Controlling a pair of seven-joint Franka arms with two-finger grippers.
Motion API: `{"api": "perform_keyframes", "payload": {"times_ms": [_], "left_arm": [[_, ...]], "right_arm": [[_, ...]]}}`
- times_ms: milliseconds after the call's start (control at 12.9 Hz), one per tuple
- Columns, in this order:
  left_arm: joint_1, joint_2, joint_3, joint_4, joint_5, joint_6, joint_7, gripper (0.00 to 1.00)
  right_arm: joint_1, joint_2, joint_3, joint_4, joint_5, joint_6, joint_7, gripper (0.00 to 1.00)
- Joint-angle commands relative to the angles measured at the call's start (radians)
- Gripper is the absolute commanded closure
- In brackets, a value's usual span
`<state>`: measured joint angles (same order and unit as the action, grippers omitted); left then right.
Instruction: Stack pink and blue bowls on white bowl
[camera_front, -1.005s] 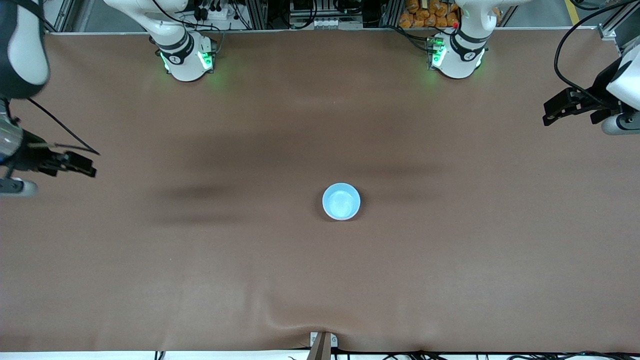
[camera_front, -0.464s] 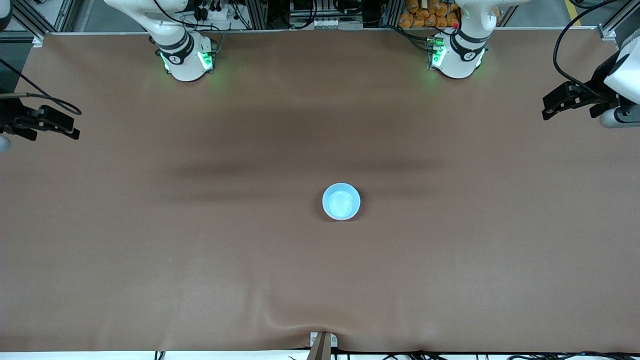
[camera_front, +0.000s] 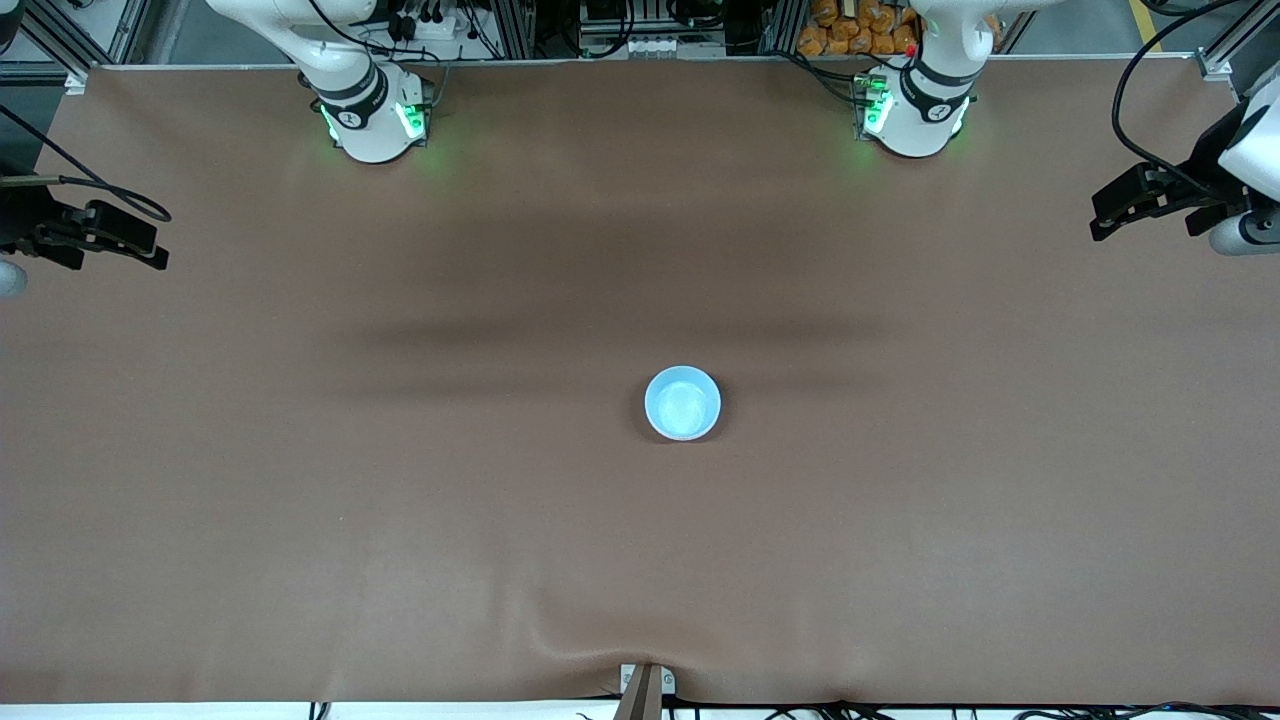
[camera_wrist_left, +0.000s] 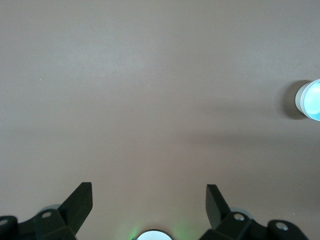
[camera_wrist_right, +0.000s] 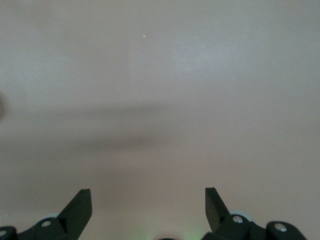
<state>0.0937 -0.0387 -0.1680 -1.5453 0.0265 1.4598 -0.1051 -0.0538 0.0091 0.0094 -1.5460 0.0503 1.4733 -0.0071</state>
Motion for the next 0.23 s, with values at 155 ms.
{"api": "perform_keyframes", "payload": {"times_ms": [155], "left_arm": [[0.007,-0.006,-0.004,0.007,0.009,-0.006,0.015,0.0]], "right_arm": [[0.011,0.003,-0.017,0.02,0.017,-0.016,0.018,0.0]]}}
